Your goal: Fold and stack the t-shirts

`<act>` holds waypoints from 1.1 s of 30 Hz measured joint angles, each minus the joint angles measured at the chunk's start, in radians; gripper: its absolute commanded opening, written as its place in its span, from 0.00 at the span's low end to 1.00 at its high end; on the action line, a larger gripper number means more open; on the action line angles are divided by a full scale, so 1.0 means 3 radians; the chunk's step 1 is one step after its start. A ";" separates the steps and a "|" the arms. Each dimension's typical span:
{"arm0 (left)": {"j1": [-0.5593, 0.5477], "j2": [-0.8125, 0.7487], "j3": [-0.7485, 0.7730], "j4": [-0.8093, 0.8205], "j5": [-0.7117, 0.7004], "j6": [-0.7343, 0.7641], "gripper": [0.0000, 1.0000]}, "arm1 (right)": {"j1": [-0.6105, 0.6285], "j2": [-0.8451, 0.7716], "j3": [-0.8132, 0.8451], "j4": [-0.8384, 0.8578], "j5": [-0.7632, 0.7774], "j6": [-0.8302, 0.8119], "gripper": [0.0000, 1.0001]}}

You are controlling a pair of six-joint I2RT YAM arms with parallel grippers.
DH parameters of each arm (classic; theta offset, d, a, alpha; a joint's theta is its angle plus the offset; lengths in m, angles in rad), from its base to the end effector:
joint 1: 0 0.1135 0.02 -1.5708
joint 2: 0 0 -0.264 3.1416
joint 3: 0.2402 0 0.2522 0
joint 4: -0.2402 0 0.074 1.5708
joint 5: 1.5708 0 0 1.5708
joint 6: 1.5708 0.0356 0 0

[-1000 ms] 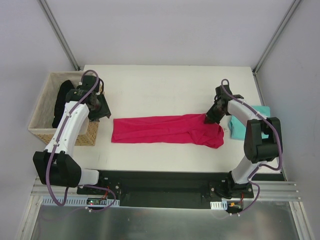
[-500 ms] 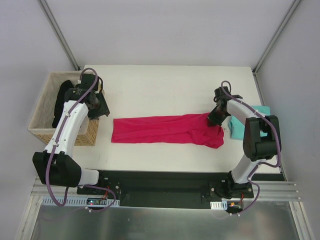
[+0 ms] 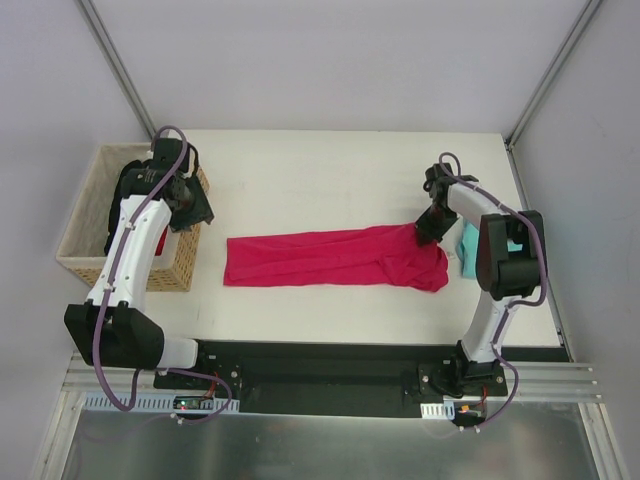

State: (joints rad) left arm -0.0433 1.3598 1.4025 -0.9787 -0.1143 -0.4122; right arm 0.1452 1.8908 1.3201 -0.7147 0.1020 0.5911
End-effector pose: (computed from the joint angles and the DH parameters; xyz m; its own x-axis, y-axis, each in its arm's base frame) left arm 0.2717 -0.0077 0.3540 -0.7272 -0.3669 -0.5801 -0.3448 0.9261 -0.1534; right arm 0.3690 0.0503 0.1773 -0.8528 0.4356 -0.2882 0.4332 0.8981 0.0758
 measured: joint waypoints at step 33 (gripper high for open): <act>0.0085 0.0108 0.0235 -0.0195 -0.0003 0.0014 0.46 | -0.0148 0.1406 0.2097 -0.0548 -0.0254 -0.0936 0.01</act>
State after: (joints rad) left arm -0.0177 1.3922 1.4731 -1.0370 -0.1150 -0.4080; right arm 0.1009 2.3127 1.9491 -0.8791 0.0257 0.3103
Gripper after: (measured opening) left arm 0.459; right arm 0.014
